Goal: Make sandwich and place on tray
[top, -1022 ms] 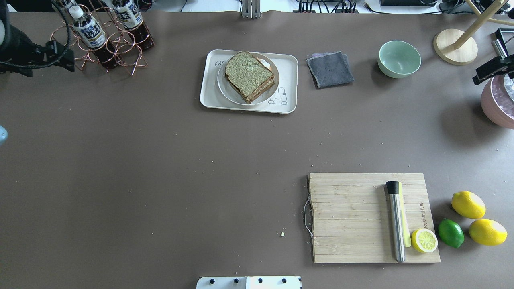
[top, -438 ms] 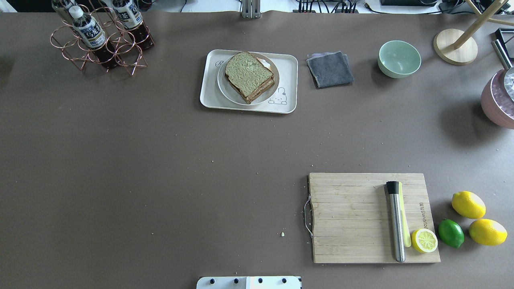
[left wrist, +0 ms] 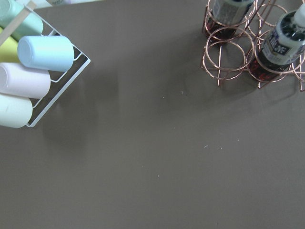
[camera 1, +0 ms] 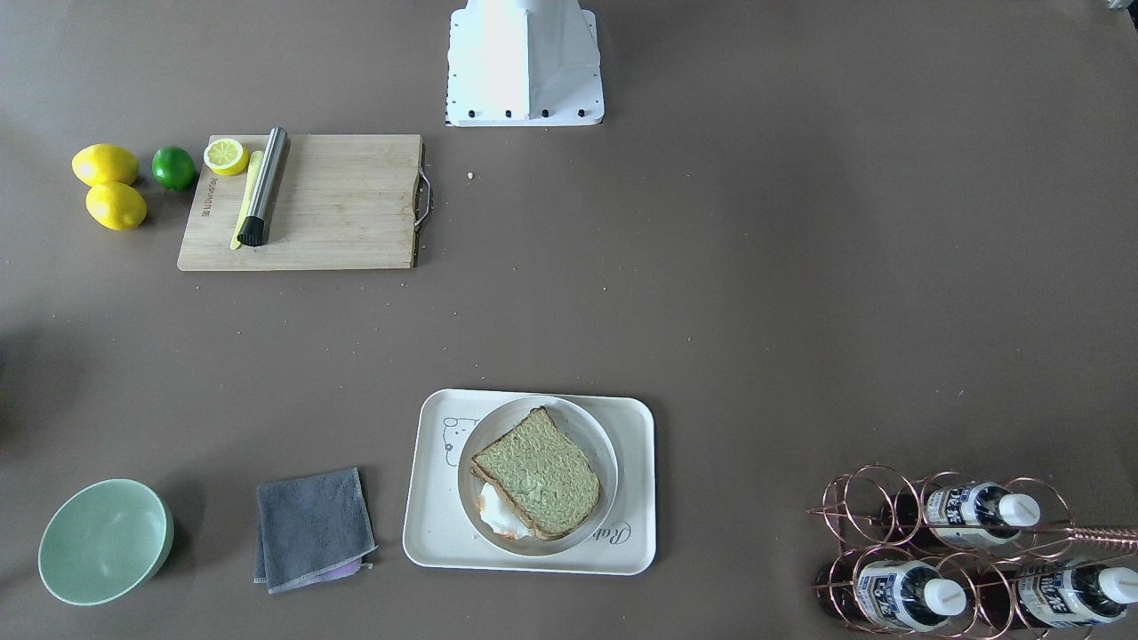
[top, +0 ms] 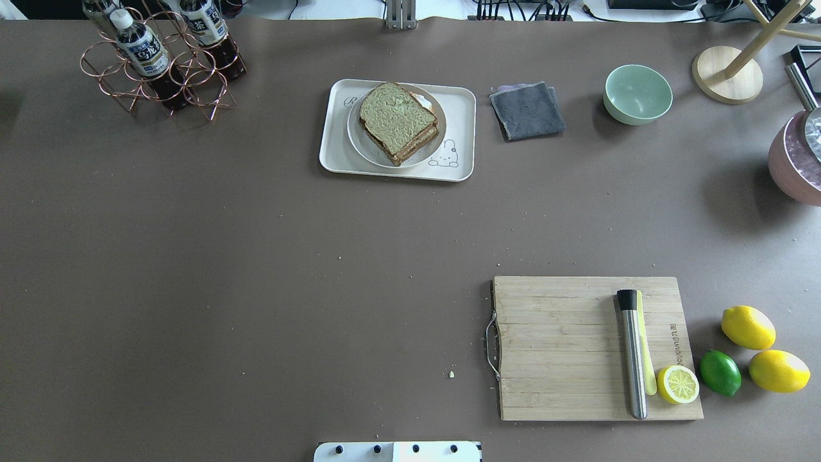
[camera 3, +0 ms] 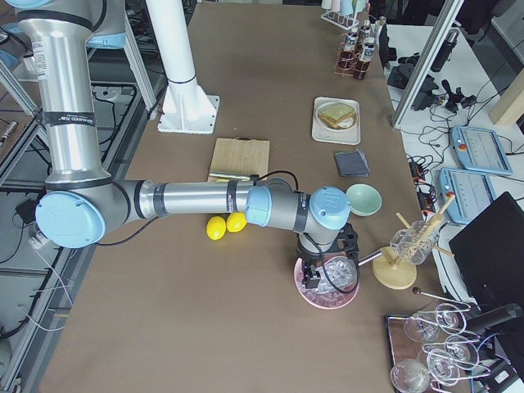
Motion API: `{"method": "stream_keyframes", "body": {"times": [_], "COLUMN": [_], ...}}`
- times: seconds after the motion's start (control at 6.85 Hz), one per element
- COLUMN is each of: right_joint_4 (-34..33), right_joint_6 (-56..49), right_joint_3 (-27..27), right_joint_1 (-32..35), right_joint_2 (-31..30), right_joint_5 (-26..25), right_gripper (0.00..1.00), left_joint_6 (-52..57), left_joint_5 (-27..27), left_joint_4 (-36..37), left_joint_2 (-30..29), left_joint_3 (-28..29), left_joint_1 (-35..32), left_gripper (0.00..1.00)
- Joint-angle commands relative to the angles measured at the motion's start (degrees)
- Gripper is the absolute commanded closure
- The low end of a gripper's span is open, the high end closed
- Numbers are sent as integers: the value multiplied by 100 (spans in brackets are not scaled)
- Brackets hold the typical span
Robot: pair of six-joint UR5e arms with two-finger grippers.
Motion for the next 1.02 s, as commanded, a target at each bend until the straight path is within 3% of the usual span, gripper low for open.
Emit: {"method": "stream_keyframes", "body": {"times": [0.0, 0.29, 0.88], "right_joint_4": [7, 77, 280], "right_joint_6": [56, 345, 338], "right_joint_3": [61, 298, 307], "right_joint_1": [68, 68, 68], "right_joint_2": [-193, -316, -440], "right_joint_5": [144, 135, 152], "right_gripper": [1, 0, 0], "left_joint_6": [-213, -257, -239], "left_joint_5": [-69, -60, -25], "left_joint_4": [-615, -1001, -1011], "left_joint_2": [289, 518, 623], "left_joint_3": [224, 155, 102], "left_joint_1": [-36, -36, -45], "left_gripper": [3, 3, 3]}}
